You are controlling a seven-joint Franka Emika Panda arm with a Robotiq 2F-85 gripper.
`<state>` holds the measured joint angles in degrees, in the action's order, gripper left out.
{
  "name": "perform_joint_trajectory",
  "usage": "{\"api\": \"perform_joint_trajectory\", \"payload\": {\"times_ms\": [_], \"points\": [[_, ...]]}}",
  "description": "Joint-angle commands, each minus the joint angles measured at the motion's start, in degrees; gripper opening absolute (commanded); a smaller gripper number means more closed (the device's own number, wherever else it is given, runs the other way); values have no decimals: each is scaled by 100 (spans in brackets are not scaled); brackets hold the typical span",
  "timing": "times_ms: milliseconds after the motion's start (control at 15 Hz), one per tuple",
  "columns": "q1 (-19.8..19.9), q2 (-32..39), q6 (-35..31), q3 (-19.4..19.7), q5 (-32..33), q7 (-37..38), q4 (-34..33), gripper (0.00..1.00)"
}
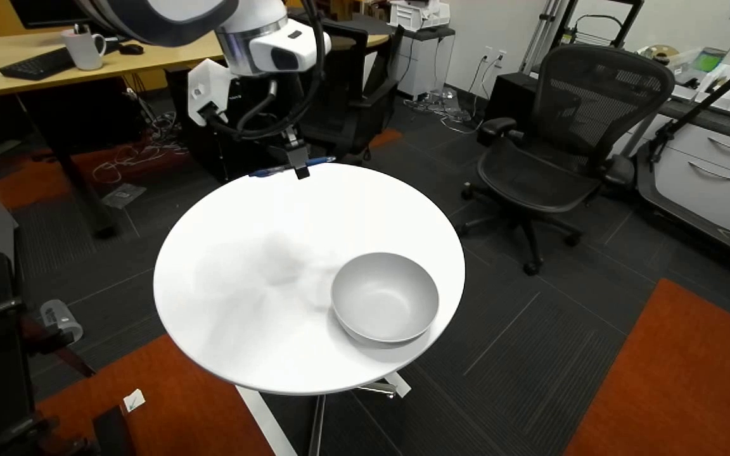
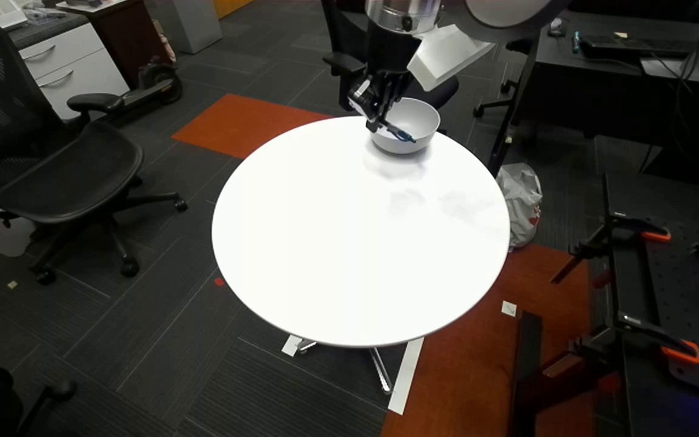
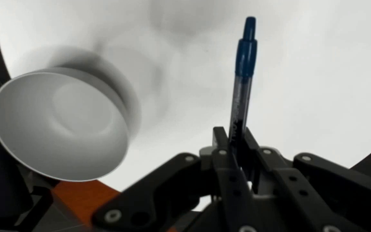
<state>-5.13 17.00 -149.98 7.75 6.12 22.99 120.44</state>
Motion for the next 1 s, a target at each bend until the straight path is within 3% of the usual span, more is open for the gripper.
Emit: {"api": "perform_joint_trajectory", "payload": {"times_ms": [0,333,933], "points": [[112,-252,-310,-485,-257,-826,461,3],[87,113,-236,-931,-685,-1485,462,3],[-239,901,-1107,-980,-529,-1194,455,3]]}}
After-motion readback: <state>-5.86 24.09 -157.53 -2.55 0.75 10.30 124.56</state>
